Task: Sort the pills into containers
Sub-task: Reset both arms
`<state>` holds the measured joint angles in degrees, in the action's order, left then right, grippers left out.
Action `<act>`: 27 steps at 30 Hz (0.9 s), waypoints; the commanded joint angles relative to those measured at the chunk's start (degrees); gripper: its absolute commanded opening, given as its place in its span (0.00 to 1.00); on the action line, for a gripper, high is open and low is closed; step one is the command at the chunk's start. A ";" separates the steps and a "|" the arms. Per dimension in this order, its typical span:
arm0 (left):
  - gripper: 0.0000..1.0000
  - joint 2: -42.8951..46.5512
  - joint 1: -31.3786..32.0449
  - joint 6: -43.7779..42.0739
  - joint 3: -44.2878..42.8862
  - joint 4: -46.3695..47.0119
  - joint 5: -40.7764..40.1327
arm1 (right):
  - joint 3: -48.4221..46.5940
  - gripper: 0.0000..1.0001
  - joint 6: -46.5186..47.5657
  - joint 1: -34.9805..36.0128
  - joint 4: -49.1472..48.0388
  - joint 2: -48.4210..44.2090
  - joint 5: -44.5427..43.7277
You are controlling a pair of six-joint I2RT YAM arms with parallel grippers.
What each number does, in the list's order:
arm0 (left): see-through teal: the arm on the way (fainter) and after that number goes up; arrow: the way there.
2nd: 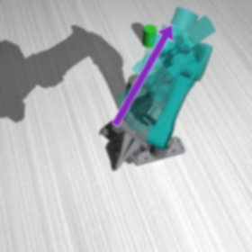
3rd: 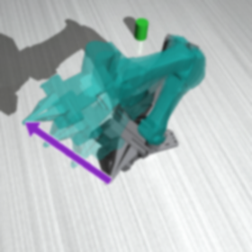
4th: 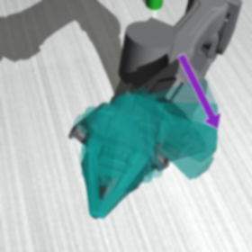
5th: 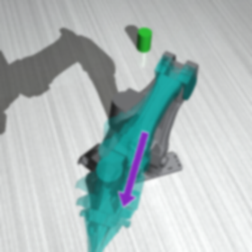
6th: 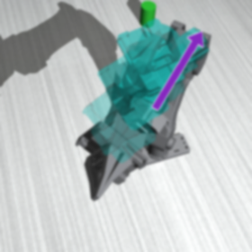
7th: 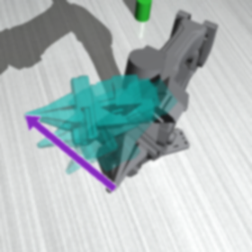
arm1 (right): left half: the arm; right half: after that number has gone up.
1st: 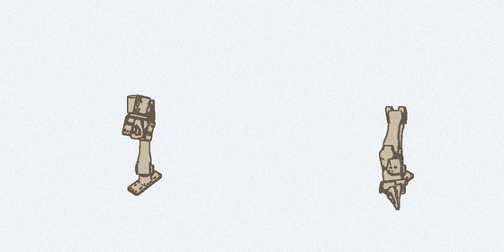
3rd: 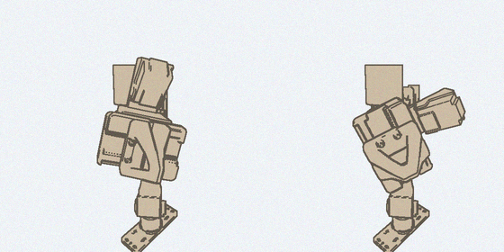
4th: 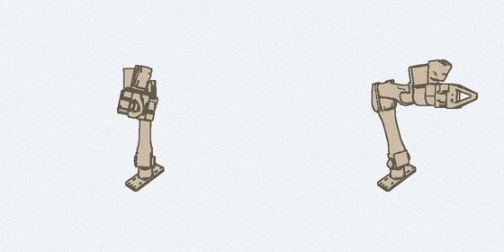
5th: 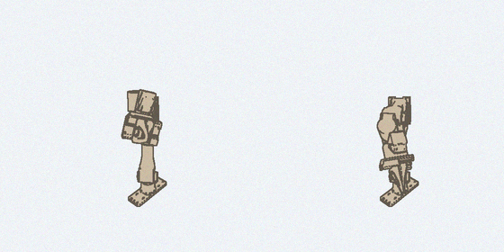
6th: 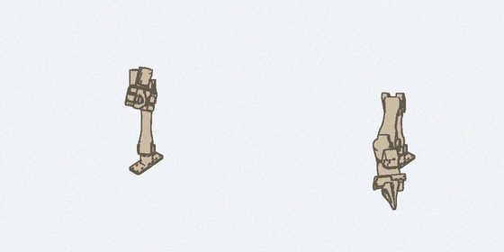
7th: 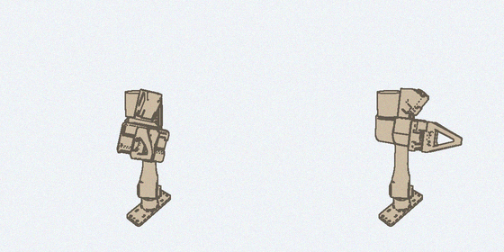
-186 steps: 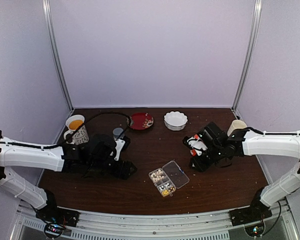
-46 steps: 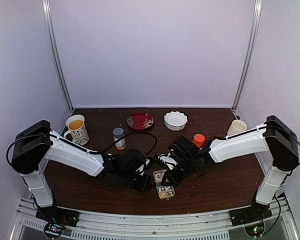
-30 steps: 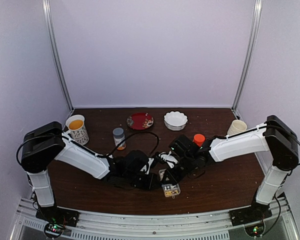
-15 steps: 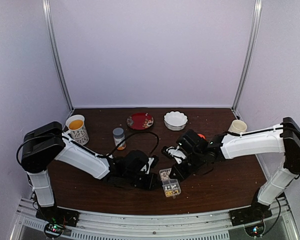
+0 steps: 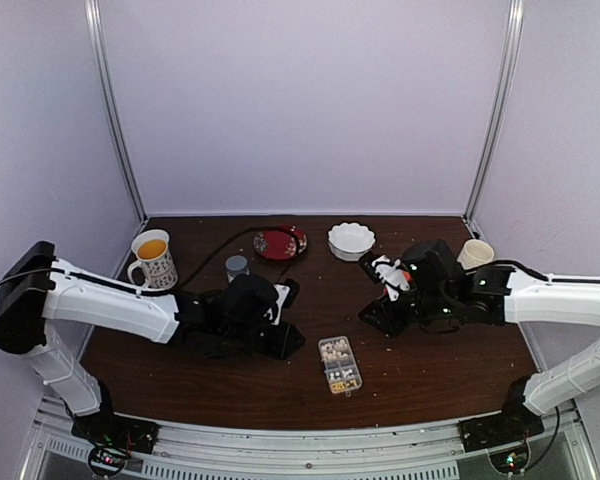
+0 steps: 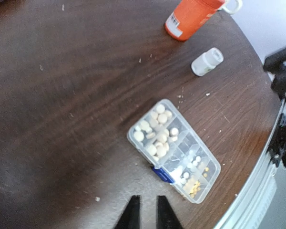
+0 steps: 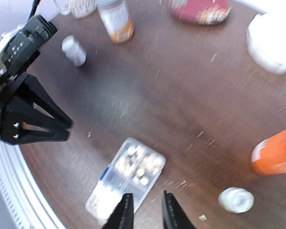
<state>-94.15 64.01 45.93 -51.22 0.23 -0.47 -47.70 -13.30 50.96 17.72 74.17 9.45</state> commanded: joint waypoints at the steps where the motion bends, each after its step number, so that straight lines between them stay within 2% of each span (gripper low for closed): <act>1: 0.33 9.25 -1.75 -5.44 -0.05 -9.70 -13.30 | 4.59 0.28 2.49 -0.29 -8.66 -11.25 -13.51; 2: 0.43 11.52 -2.79 -6.19 0.91 -10.82 -15.34 | 6.04 0.34 3.36 -0.33 -10.26 -14.15 -15.86; 3: 0.56 14.19 -3.98 -6.81 1.94 -11.68 -16.83 | 7.37 0.46 4.14 -0.33 -11.48 -16.93 -18.24; 5: 0.82 19.80 -6.71 -8.64 4.56 -12.24 -18.61 | 10.60 0.73 6.63 -0.42 -13.77 -22.49 -22.84; 6: 0.95 22.83 -7.96 -9.67 5.62 -12.50 -19.60 | 11.93 0.91 7.69 -0.47 -14.90 -24.63 -25.85; 7: 0.97 25.61 -9.27 -10.90 6.90 -12.84 -20.74 | 13.22 0.98 8.80 -0.50 -16.08 -26.44 -29.16; 10: 0.97 33.44 -12.91 -15.21 8.17 -14.41 -24.69 | 16.27 1.00 14.11 -0.91 -20.74 -30.85 -37.07; 16: 0.98 42.93 -18.63 -25.30 10.14 -14.34 -34.12 | 21.46 1.00 25.58 -3.80 -30.79 -36.35 -43.76; 20: 0.98 46.85 -21.43 -34.31 14.36 -8.04 -36.90 | 25.34 1.00 24.99 -10.10 -37.00 -39.06 -43.49; 24: 0.98 50.10 -22.38 -40.53 20.53 2.52 -44.36 | 29.87 1.00 22.62 -18.66 -42.42 -39.45 -36.19; 27: 0.98 51.85 -22.78 -44.40 23.17 6.49 -45.73 | 33.39 1.00 19.01 -25.39 -46.85 -37.85 -33.51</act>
<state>-44.47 41.89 10.22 -30.57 -4.40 -40.14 -18.24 9.08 32.08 -20.80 34.94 -28.21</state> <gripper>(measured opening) 0.975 0.997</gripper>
